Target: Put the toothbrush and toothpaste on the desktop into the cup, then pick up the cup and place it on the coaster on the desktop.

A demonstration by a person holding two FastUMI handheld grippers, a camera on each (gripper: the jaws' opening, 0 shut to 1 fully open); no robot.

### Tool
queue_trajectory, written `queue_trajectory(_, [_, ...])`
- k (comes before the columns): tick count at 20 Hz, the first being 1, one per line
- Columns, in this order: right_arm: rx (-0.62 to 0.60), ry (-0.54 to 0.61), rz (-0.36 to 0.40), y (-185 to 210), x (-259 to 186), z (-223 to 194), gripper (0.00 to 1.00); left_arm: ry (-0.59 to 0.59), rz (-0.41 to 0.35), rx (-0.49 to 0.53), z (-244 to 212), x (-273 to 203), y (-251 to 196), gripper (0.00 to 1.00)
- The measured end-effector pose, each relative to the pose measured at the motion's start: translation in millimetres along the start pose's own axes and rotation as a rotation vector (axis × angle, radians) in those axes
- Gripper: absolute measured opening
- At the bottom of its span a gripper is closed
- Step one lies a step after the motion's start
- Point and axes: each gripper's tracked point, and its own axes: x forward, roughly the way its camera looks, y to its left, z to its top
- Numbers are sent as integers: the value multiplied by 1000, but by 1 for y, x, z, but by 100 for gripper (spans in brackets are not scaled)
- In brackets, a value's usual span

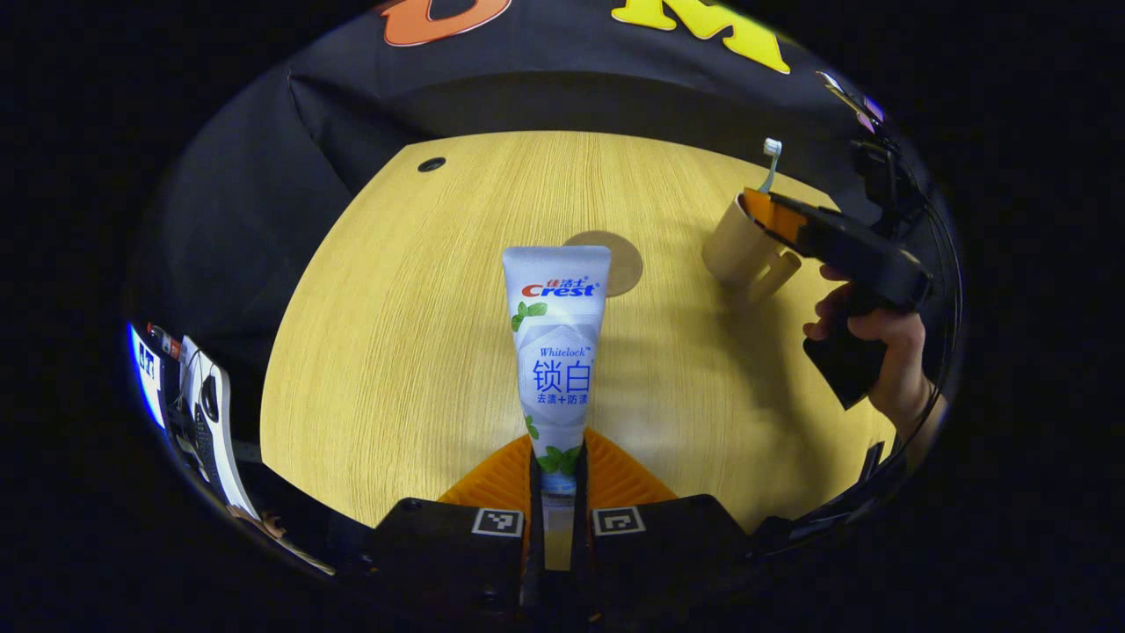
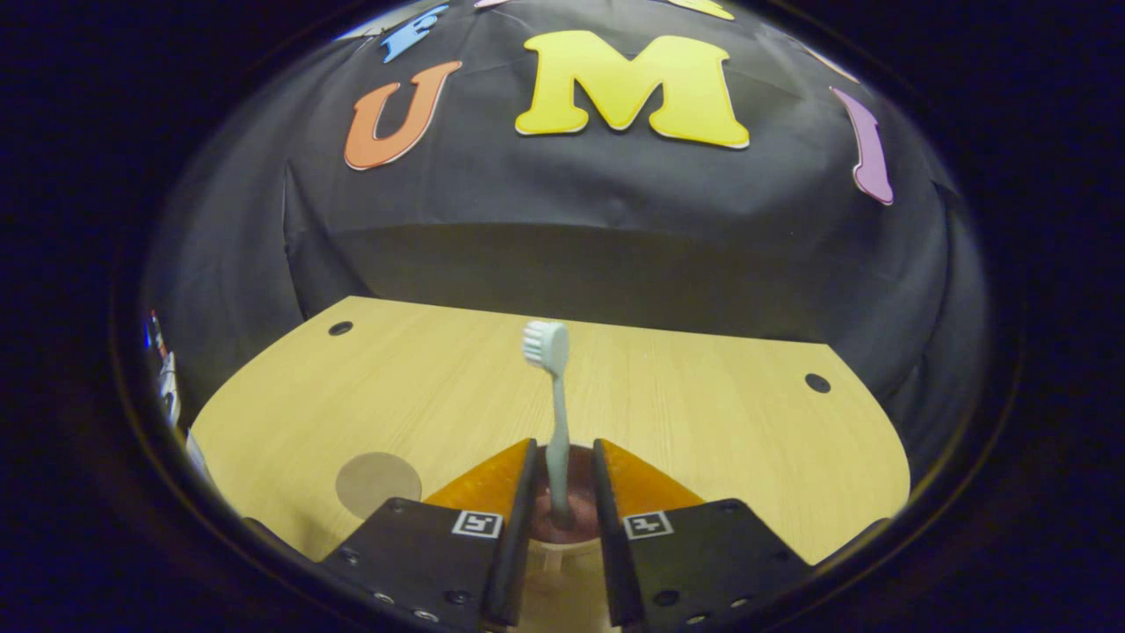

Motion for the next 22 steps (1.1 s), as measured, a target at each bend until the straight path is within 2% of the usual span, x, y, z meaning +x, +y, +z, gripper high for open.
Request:
queue_trajectory(2, [11,-28,10,-2,-12,15,51,-88,-7,19,28,-2,-5,14])
queue_trajectory(7, [20,-98,0,-23,-57,46,68,-361,-44,46,110,7,-44,14])
queue_trajectory(8, [20,-98,-14,-33,-67,47,75,-433,-47,54,130,9,-57,14])
queue_trajectory(13, [2,-79,-118,-102,-114,26,76,-684,-158,40,201,20,-142,14])
queue_trajectory(18, [8,-11,-233,-166,-142,-14,76,-895,-214,35,241,34,-189,14])
queue_trajectory(22, [14,49,-260,-186,-149,-42,76,-913,-221,49,245,57,-214,15])
